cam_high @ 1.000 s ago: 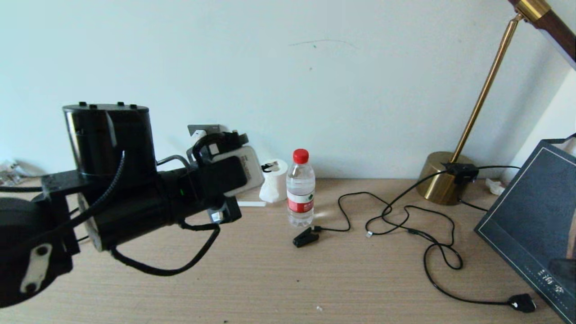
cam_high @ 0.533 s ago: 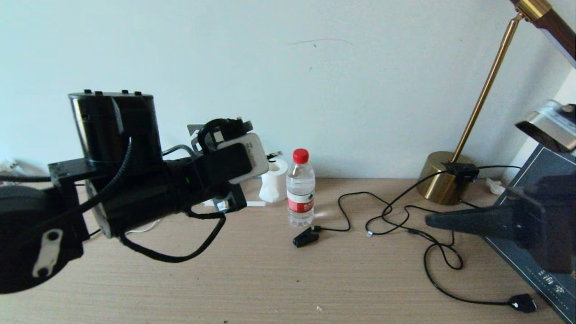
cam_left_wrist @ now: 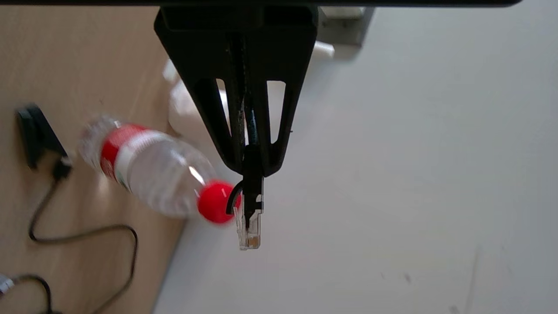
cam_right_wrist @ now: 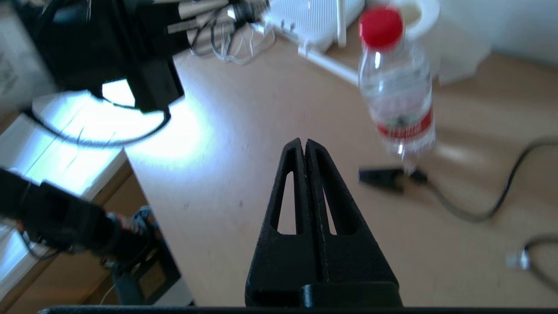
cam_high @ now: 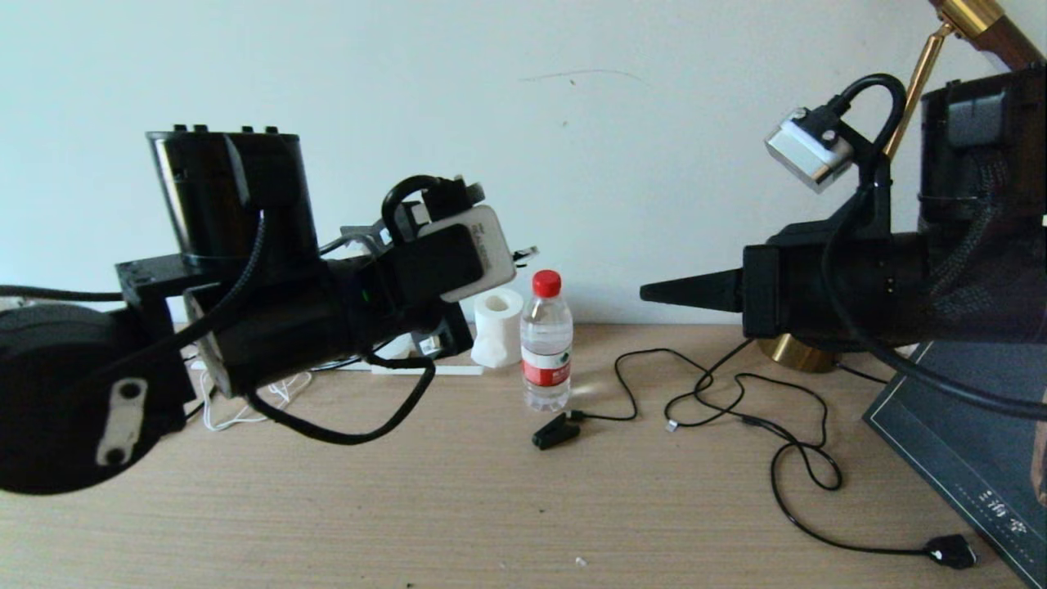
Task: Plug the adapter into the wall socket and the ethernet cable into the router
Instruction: Hand it to the other hand
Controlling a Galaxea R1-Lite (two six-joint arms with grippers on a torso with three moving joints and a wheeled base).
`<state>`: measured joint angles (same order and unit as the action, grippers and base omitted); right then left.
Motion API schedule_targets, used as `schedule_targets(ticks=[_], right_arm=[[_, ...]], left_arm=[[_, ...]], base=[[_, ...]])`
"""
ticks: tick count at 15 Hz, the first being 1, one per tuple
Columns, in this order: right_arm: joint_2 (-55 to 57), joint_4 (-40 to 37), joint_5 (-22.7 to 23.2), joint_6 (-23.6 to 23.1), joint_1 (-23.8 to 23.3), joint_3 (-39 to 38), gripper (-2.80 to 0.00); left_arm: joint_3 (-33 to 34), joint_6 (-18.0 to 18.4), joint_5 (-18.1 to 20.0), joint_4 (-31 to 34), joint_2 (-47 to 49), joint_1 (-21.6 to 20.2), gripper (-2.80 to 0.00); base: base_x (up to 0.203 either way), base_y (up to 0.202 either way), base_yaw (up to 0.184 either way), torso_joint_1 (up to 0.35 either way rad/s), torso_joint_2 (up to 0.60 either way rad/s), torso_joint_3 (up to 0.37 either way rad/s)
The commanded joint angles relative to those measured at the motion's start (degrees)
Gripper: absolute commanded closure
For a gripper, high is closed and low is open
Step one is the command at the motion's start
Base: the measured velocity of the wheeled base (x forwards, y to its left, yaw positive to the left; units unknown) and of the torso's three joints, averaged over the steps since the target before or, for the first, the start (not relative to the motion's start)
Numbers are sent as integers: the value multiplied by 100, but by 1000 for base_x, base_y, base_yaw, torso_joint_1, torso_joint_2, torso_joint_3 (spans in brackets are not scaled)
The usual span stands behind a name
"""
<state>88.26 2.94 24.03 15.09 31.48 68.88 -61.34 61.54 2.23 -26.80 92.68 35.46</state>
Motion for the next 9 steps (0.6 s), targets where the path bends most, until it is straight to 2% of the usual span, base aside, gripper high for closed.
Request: schedule_targets(ticks=[1, 2, 3, 6, 9], right_arm=[[374, -11, 14, -50, 9, 351, 0], [385, -9, 23, -77, 16, 360, 0], [394, -4, 32, -126, 16, 349, -280], [343, 96, 82, -160, 38, 326, -280], [315, 633, 97, -184, 59, 71, -280]], left_arm=[[-168, 65, -17, -37, 206, 40, 0], [-171, 166, -12, -44, 215, 40, 0], [-198, 195, 3, -44, 264, 47, 0], [-289, 203, 45, -44, 290, 178, 0], [-282, 201, 414, 7, 285, 248, 0]], base=[[0, 0, 0, 0, 0, 0], [0, 0, 0, 0, 0, 0], [0, 0, 0, 0, 0, 0], [0, 0, 0, 0, 0, 0], [0, 0, 0, 0, 0, 0]])
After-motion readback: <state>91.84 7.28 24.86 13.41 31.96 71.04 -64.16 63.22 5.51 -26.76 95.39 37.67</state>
